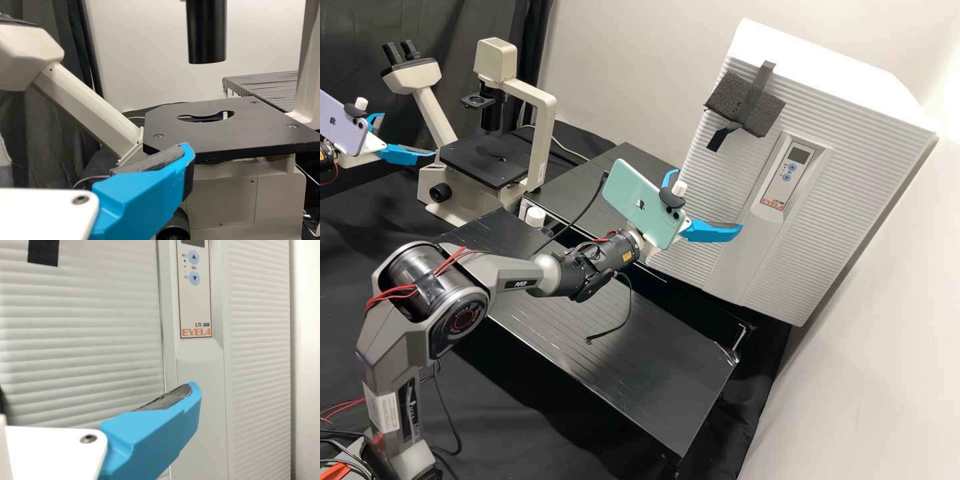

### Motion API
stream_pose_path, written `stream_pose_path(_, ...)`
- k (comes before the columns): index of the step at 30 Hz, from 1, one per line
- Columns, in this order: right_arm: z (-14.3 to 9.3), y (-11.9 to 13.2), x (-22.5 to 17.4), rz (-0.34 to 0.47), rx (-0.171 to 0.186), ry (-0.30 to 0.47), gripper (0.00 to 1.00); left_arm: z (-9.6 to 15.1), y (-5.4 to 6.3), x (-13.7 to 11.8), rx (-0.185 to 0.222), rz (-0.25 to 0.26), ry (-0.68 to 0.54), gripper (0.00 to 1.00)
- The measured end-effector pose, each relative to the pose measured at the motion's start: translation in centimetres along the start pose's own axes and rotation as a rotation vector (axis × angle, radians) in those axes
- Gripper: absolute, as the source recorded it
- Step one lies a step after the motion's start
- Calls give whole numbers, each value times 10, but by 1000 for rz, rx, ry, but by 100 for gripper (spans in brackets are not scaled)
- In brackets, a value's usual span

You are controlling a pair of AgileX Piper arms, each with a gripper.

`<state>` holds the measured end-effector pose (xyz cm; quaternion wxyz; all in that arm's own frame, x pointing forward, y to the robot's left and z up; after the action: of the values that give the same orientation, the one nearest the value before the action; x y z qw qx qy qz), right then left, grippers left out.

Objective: Open the incubator door.

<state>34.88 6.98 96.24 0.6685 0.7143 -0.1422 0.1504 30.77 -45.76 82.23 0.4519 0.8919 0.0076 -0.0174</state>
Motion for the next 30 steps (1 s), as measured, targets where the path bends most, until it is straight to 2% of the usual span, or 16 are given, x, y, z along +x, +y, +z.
stream_pose_path(5,-3,3,-1,1,-16,-5,100,0,0,0,0,0,0,100)
stream_pose_path(8,-10,4,-2,0,-41,-23,100,0,0,0,0,0,0,100)
stream_pose_path(10,-16,5,-4,10,-46,-25,100,0,0,0,0,0,0,100)
stream_pose_path(15,-43,10,-14,27,-55,28,100,0,0,0,0,0,0,100)
stream_pose_path(20,-57,10,-20,31,-69,51,100,0,0,0,0,0,0,100)
stream_pose_path(24,-56,8,-18,47,-92,13,100,0,0,0,0,0,0,100)
stream_pose_path(27,-53,7,-14,65,-122,-40,100,0,0,0,0,0,0,100)
stream_pose_path(30,-48,6,-11,76,-136,-96,100,0,0,0,0,0,0,100)
